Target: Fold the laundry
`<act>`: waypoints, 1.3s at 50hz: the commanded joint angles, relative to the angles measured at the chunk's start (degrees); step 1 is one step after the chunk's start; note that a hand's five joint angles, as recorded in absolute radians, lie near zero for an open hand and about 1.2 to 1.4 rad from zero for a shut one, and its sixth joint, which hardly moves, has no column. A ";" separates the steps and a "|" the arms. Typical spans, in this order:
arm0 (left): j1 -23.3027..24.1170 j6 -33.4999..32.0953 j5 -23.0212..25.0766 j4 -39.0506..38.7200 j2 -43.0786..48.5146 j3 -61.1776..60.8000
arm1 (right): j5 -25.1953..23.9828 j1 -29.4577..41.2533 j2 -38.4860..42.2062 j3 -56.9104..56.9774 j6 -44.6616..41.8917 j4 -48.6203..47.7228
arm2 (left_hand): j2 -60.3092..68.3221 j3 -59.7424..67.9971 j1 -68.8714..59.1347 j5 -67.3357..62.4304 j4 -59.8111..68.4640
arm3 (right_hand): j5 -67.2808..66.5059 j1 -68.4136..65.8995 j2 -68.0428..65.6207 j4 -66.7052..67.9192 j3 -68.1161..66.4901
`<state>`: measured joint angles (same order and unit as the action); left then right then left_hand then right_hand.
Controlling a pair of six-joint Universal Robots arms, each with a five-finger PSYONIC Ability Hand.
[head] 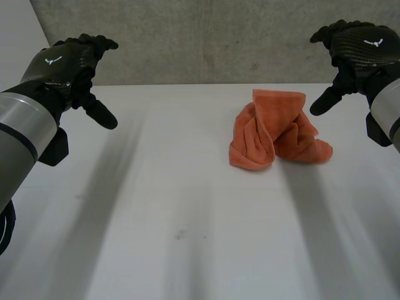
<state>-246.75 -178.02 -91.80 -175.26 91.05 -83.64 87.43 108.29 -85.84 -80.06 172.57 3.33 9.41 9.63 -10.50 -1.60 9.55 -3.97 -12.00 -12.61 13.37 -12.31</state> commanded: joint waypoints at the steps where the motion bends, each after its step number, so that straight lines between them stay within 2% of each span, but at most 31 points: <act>1: -0.05 -0.13 -0.05 -0.79 0.80 -0.12 | -0.16 -0.88 5.58 0.61 -0.21 -2.45 | 0.59 0.37 0.50 1.60 0.45 | 3.97 2.00 2.61 -3.37 2.31; 6: 0.04 -0.05 -0.05 -1.14 1.85 -0.03 | -1.21 -0.80 12.10 2.02 -0.48 -4.21 | 0.59 0.37 0.50 1.60 0.45 | 3.97 2.00 2.61 -3.37 2.31; 8: 0.04 -0.05 -0.05 -1.14 2.55 -0.03 | -3.57 -0.88 18.31 5.08 -1.53 -5.96 | 0.59 0.37 0.50 1.60 0.45 | 3.97 2.00 2.61 -3.37 2.31; 9: 0.04 -0.05 -0.05 -1.14 2.56 -0.03 | -3.58 -0.88 18.34 5.09 -1.53 -5.97 | 0.59 0.37 0.50 1.60 0.45 | 3.97 2.00 2.61 -3.37 2.31; 11: 0.04 -0.05 -0.13 -1.14 2.99 -0.03 | -6.38 -0.88 24.90 8.85 -5.20 -7.28 | 0.59 0.37 0.50 1.60 0.45 | 3.97 2.00 2.61 -3.37 2.31; 14: 0.04 -0.05 -0.13 -1.14 3.87 -0.03 | -7.71 -0.88 27.92 10.98 -7.69 -8.08 | 0.59 0.37 0.50 1.60 0.45 | 3.97 2.00 2.61 -3.37 2.31; 16: 0.04 -0.05 -0.13 -1.31 4.66 -0.03 | -10.08 -0.45 33.52 15.01 -13.54 -9.56 | 0.59 0.37 0.50 1.60 0.45 | 3.97 2.00 2.61 -3.37 2.31; 22: 0.04 -0.13 -0.22 -2.02 6.16 -0.03 | -12.90 -0.09 40.76 20.56 -23.15 -11.33 | 0.59 0.37 0.50 1.60 0.45 | 3.97 2.00 2.61 -3.37 2.31; 24: 0.04 -0.13 -0.22 -2.37 6.95 -0.03 | -15.44 -0.09 44.95 23.19 -28.49 -13.08 | 0.59 0.37 0.50 1.60 0.45 | 3.97 2.00 2.61 -3.37 2.31; 31: 0.04 -0.22 -0.22 -2.37 8.18 -0.03 | -17.03 0.00 51.64 28.28 -37.81 -15.54 | 0.59 0.37 0.50 1.60 0.45 | 3.97 2.00 2.61 -3.37 2.31; 33: 0.04 -0.22 -0.22 -2.37 8.36 -0.03 | -16.86 0.00 53.32 29.70 -40.12 -15.81 | 0.59 0.37 0.50 1.60 0.45 | 2.04 0.07 0.68 -1.43 0.38; 35: 0.04 -0.22 -0.22 -2.37 8.53 -0.03 | -16.86 0.00 55.78 32.41 -44.49 -15.81 | 0.59 0.37 0.50 1.60 0.45 | -9.48 -11.45 -10.85 10.09 -11.15; 36: 0.04 -0.22 -0.22 -2.37 8.62 0.06 | -16.86 0.00 55.79 32.43 -44.51 -15.81 | 0.59 0.37 0.50 1.60 0.45 | -9.57 -11.54 -10.93 10.17 -11.23; 37: 0.13 -0.22 -0.22 -2.37 8.71 0.06 | -17.12 0.00 56.39 33.30 -46.51 -15.81 | 0.59 0.37 0.50 1.60 0.45 | -29.88 -31.85 -31.25 30.49 -31.55; 38: 0.13 -0.22 -0.22 -2.37 8.71 0.06 | -17.12 0.08 56.40 33.83 -48.10 -15.98 | 0.59 0.37 0.50 1.60 0.45 | -55.73 -57.70 -57.09 56.34 -57.40; 39: 0.13 -0.22 -0.22 -2.37 8.88 0.06 | -17.12 0.08 56.40 33.83 -48.11 -15.99 | 0.59 0.37 0.50 1.60 0.45 | -55.99 -57.96 -57.35 56.60 -57.65; 40: 0.13 -0.14 -0.22 -2.37 8.97 0.06 | -17.03 0.17 55.53 34.01 -48.55 -16.16 | 0.59 0.37 0.50 1.60 0.45 | -65.93 -67.90 -67.29 66.53 -67.59; 44: 0.13 -0.13 -0.22 -2.46 9.06 0.06 | -16.68 0.87 50.78 33.04 -48.03 -16.78 | 0.59 0.37 0.50 1.60 0.45 | -66.03 -68.00 -67.39 66.63 -67.69; 46: 0.30 -0.13 -0.22 -2.98 9.93 -0.03 | -16.50 2.62 42.91 30.51 -44.18 -16.78 | 0.59 0.37 0.50 1.60 0.45 | -66.03 -68.00 -67.39 66.63 -67.69; 47: 0.30 -0.13 -0.22 -2.99 9.94 -0.03 | -16.50 2.63 42.87 30.49 -44.16 -16.78 | 0.59 0.37 0.50 1.60 0.45 | -66.03 -68.00 -67.39 66.63 -67.69; 51: 1.00 0.30 -0.22 -4.47 12.39 -0.29 | -16.68 4.56 31.56 24.89 -34.52 -17.04 | 0.59 0.37 0.50 1.60 0.45 | -66.03 -68.00 -67.39 66.63 -67.69; 52: 1.01 0.30 -0.22 -4.48 12.40 -0.29 | -16.68 4.57 31.53 24.87 -34.49 -17.04 | 0.59 0.37 0.50 1.60 0.45 | -66.03 -68.00 -67.39 66.63 -67.69; 54: 1.44 0.74 -0.13 -5.88 14.50 -0.82 | -16.42 5.00 26.11 21.63 -30.99 -16.78 | 0.59 0.37 0.50 1.60 0.45 | -66.03 -68.00 -67.39 66.63 -67.69; 63: 1.62 1.36 0.04 -12.74 20.75 -2.67 | -15.98 8.17 13.77 13.35 -30.27 -16.07 | 0.59 0.37 0.50 1.60 0.45 | -66.03 -68.00 -67.39 66.63 -67.69; 65: 1.80 1.71 0.48 -14.15 21.89 -2.93 | -14.75 9.22 8.53 10.73 -30.19 -15.29 | 0.59 0.37 0.50 1.60 0.45 | -66.03 -68.00 -67.39 66.63 -67.69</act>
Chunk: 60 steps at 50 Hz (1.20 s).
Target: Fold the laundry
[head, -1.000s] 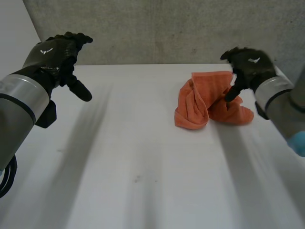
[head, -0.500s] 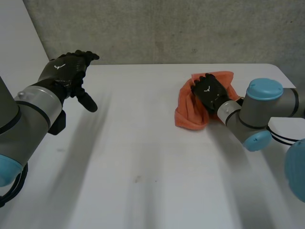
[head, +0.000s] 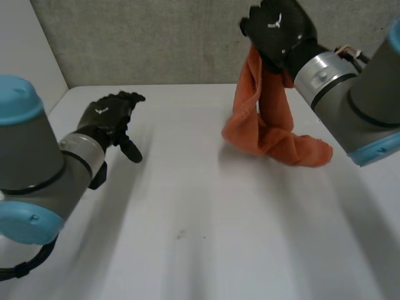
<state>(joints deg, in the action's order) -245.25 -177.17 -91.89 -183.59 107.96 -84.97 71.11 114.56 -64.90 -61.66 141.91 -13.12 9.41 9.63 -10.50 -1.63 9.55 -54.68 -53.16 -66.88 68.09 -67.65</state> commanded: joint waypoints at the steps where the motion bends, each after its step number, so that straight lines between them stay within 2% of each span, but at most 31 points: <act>1: 0.65 1.73 1.44 -7.12 6.03 -1.78 | 1.57 2.95 -12.44 -7.68 0.47 1.16 | 0.59 0.37 0.50 1.63 0.45 | -15.32 -26.84 -13.12 11.91 -12.35; 3: 1.27 2.97 3.03 -7.83 7.18 -1.78 | 2.54 3.65 -15.25 -8.39 0.47 1.96 | 0.63 0.41 0.46 1.58 0.49 | -15.32 -26.84 -13.12 11.91 -12.35; 5: 3.11 6.99 6.53 -8.10 9.19 -1.43 | 5.51 4.35 -19.54 -8.30 0.47 4.23 | 1.80 1.58 -0.71 0.41 1.66 | -15.32 -26.84 -13.12 11.91 -12.35; 6: 3.12 7.01 6.54 -8.10 9.20 -1.43 | 5.53 4.35 -19.56 -8.30 0.47 4.24 | 1.81 1.59 -0.72 0.41 1.67 | -15.32 -26.84 -13.12 11.91 -12.35; 7: 3.99 9.79 8.11 -7.75 9.64 -1.34 | 7.44 4.44 -20.95 -7.95 0.47 4.94 | 2.31 2.09 -1.22 -0.09 2.17 | -15.32 -26.84 -13.12 11.91 -12.35; 8: 3.99 9.82 8.13 -7.75 9.64 -1.34 | 9.20 4.70 -21.92 -7.51 0.47 5.21 | 2.32 2.10 -1.23 -0.10 2.17 | -15.32 -26.84 -13.12 11.91 -12.35; 10: 5.66 16.38 10.14 -6.44 9.64 -1.77 | 10.78 5.40 -22.37 -6.81 0.47 5.64 | 5.83 5.61 -4.74 -3.61 5.69 | -15.32 -26.84 -13.12 11.91 -12.35; 11: 5.66 16.41 10.15 -6.43 9.64 -1.78 | 10.80 5.41 -22.37 -6.81 0.47 5.65 | 5.85 5.63 -4.76 -3.63 5.71 | -15.32 -26.84 -13.12 11.91 -12.35; 13: 6.98 22.10 11.46 -2.49 9.29 -2.56 | 13.34 7.51 -22.55 -6.10 0.03 6.43 | 6.18 5.96 -5.09 -3.97 6.04 | -15.32 -26.84 -13.12 11.91 -12.35; 17: 8.30 25.03 15.25 2.71 9.20 -3.27 | 15.28 8.57 -23.08 -6.28 -0.32 7.58 | 6.19 5.97 -5.10 -3.97 6.04 | -15.32 -26.84 -13.12 11.91 -12.35; 19: 9.53 25.11 21.37 7.18 9.29 -3.88 | 16.25 8.75 -23.34 -7.06 -0.50 8.28 | 5.69 5.47 -4.60 -3.47 5.54 | -15.32 -26.84 -13.12 11.91 -12.35; 20: 9.53 25.11 21.40 7.20 9.29 -3.89 | 16.25 8.75 -23.34 -7.07 -0.50 8.28 | 5.68 5.46 -4.59 -3.46 5.54 | -15.32 -26.84 -13.12 11.91 -12.35; 22: 9.88 25.72 25.08 8.95 9.29 -4.94 | 16.51 8.84 -23.51 -7.86 -0.50 8.63 | 3.68 3.46 -2.59 -1.46 3.53 | -15.32 -26.84 -13.12 11.91 -12.35; 34: 11.47 29.86 22.98 7.28 12.02 -0.55 | 17.92 9.36 -26.77 -8.74 -0.24 8.72 | 5.18 4.96 -4.09 -2.96 5.03 | -15.32 -26.84 -13.12 11.91 -12.35; 42: 14.45 30.04 22.45 6.32 15.71 4.37 | 19.50 14.20 -28.09 -7.77 -0.32 10.22 | 5.18 4.96 -4.09 -2.96 5.03 | -15.32 -26.84 -13.12 11.91 -12.35; 45: 14.98 30.04 19.55 5.61 16.50 5.52 | 20.03 14.72 -28.70 -7.60 -0.32 10.48 | 5.18 4.96 -4.09 -2.96 5.03 | -15.32 -26.84 -13.12 11.91 -12.35; 46: 15.07 29.95 17.20 5.53 16.58 5.78 | 20.11 14.72 -29.14 -7.60 -0.41 10.66 | 5.18 4.96 -4.09 -2.96 5.03 | -15.32 -26.84 -13.12 11.91 -12.35; 47: 15.07 29.95 17.18 5.53 16.59 5.78 | 20.12 14.72 -29.58 -7.60 -0.32 10.66 | 5.18 4.96 -4.09 -2.96 5.03 | -15.32 -26.84 -13.12 11.91 -12.35; 49: 15.07 30.04 12.45 4.74 16.76 5.87 | 20.12 14.72 -29.93 -7.68 -0.32 10.74 | 5.18 4.96 -4.09 -2.96 5.03 | -15.32 -26.84 -13.12 11.91 -12.35; 51: 15.07 29.95 10.87 4.21 16.85 5.87 | 20.12 14.72 -30.28 -7.68 -0.32 10.74 | 5.18 4.96 -4.09 -2.96 5.03 | -15.32 -26.84 -13.12 11.91 -12.35; 60: 15.07 29.60 9.62 0.17 17.90 6.22 | 20.20 14.99 -30.99 -7.60 -0.24 11.45 | 5.18 4.96 -4.09 -2.96 5.03 | -15.32 -26.84 -13.12 11.91 -12.35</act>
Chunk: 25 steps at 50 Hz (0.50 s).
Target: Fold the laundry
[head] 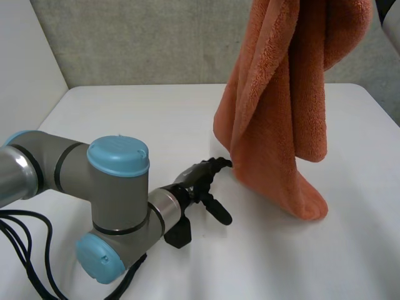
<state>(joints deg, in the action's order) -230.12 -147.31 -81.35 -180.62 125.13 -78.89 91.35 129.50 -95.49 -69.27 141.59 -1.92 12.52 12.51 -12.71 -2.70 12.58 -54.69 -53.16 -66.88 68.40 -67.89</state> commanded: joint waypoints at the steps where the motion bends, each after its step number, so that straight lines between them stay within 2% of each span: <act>1: -0.07 -0.26 -0.92 -2.81 0.73 0.14 | -0.03 0.05 -0.40 0.01 0.09 0.25 | 2.06 2.08 -1.88 -1.89 2.00 | -15.31 -26.84 -13.12 11.60 -12.11; 14: -0.07 -0.18 -0.13 -3.78 3.01 1.54 | -0.03 0.31 -0.48 0.10 0.44 0.34 | 4.23 4.25 -4.05 -4.06 4.18 | -15.31 -26.84 -13.12 11.60 -12.11; 15: 0.02 0.17 0.05 -3.78 3.45 1.81 | -0.03 0.48 -0.57 0.10 0.44 0.34 | 10.24 10.26 -10.06 -10.07 10.19 | -15.31 -26.84 -13.12 11.60 -12.11; 18: 0.11 0.26 0.23 -3.86 3.71 1.81 | 0.15 0.92 -0.57 0.45 0.44 0.25 | 15.69 15.70 -15.50 -15.51 15.63 | -15.31 -26.84 -13.12 11.60 -12.11; 20: 0.81 0.79 0.49 -4.13 4.94 2.07 | 0.41 0.93 -0.57 0.62 0.53 0.25 | 31.24 31.25 -31.05 -31.06 31.18 | -15.31 -26.84 -13.12 11.60 -12.11; 21: 0.81 0.79 0.49 -4.13 4.94 2.07 | 0.41 0.93 -0.57 0.62 0.53 0.25 | 31.33 31.34 -31.15 -31.16 31.27 | -15.31 -26.84 -13.12 11.60 -12.11; 23: 1.69 1.93 0.40 -5.18 5.91 2.69 | 1.72 0.58 -0.57 0.89 0.44 0.16 | 64.12 64.13 -63.93 -63.94 64.06 | -15.31 -26.84 -13.12 11.60 -12.11; 25: 1.69 2.20 -0.21 -5.70 6.09 2.78 | 2.69 0.23 -0.57 0.89 0.36 0.16 | 67.44 67.46 -67.26 -67.27 67.38 | -15.31 -26.84 -13.12 11.60 -12.11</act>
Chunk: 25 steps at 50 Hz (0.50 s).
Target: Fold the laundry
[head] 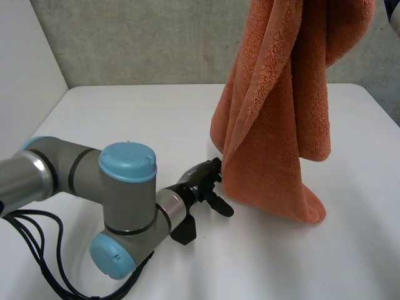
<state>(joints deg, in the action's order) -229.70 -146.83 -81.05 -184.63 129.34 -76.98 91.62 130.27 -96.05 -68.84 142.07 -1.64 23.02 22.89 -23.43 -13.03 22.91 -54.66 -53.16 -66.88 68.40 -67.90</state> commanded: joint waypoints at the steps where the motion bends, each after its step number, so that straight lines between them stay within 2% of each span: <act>1: 1.27 2.07 -1.29 -2.22 1.71 0.78 | 3.21 -0.55 -0.11 0.46 -0.30 -0.12 | 56.98 57.11 -56.57 -56.97 57.09 | -15.34 -26.84 -13.12 11.60 -12.10; 4: 0.92 2.34 -2.97 -2.66 1.27 0.60 | 3.65 -0.89 0.33 0.38 -0.39 0.06 | 56.98 57.11 -56.57 -56.97 57.09 | -15.34 -26.84 -13.12 11.60 -12.10; 6: -1.35 2.69 -7.08 -3.01 -1.44 -0.18 | 3.66 -1.51 0.33 -0.06 -0.39 0.06 | 56.98 57.11 -56.57 -56.97 57.09 | -15.34 -26.84 -13.12 11.60 -12.10; 7: -1.37 2.69 -7.10 -3.02 -1.46 -0.19 | 3.66 -1.51 0.33 -0.06 -0.39 0.06 | 56.98 57.11 -56.57 -56.97 57.09 | -15.34 -26.84 -13.12 11.60 -12.10; 9: -6.00 2.78 -9.21 -3.10 -6.36 -1.85 | 3.83 -4.05 0.59 -1.20 -0.47 0.23 | 56.98 57.11 -56.57 -56.97 57.09 | -15.34 -26.84 -13.12 11.60 -12.10; 12: -8.31 2.78 -9.30 -3.28 -8.84 -2.91 | 3.83 -7.03 0.68 -2.52 -0.47 0.41 | 56.98 57.11 -56.57 -56.97 57.09 | -15.34 -26.84 -13.12 11.60 -12.10; 14: -11.72 2.52 -9.21 -3.45 -13.91 -4.05 | 3.74 -8.53 0.77 -3.05 -0.39 0.41 | 56.98 57.11 -56.57 -56.97 57.09 | -15.34 -26.84 -13.12 11.60 -12.10; 18: -14.81 1.73 -9.21 -3.54 -18.69 -5.37 | 3.66 -11.71 0.77 -4.11 -0.21 0.67 | 56.98 57.11 -56.57 -56.97 57.09 | -15.34 -26.84 -13.12 11.60 -12.10; 20: -17.87 1.64 -8.95 -3.28 -23.49 -6.34 | 3.04 -14.42 1.12 -5.86 -0.21 0.67 | 56.98 57.11 -56.57 -56.97 57.09 | -15.34 -26.84 -13.12 11.60 -12.10; 23: -19.30 1.46 -8.95 -3.02 -26.60 -6.69 | 2.95 -16.09 2.26 -7.26 -0.65 1.20 | 56.98 57.11 -56.57 -56.97 57.09 | -15.34 -26.84 -13.12 11.60 -12.10; 25: -22.36 0.50 -8.43 -2.84 -32.28 -8.00 | 2.87 -16.71 3.14 -7.88 -0.74 1.81 | 56.98 57.11 -56.57 -56.97 57.09 | -15.34 -26.84 -13.12 11.60 -12.10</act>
<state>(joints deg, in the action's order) -246.32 -145.06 -90.34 -187.99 107.75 -82.87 94.99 117.11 -94.88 -74.04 141.75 -0.90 69.69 69.58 -67.98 -59.03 69.64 -54.66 -53.16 -67.29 68.40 -67.91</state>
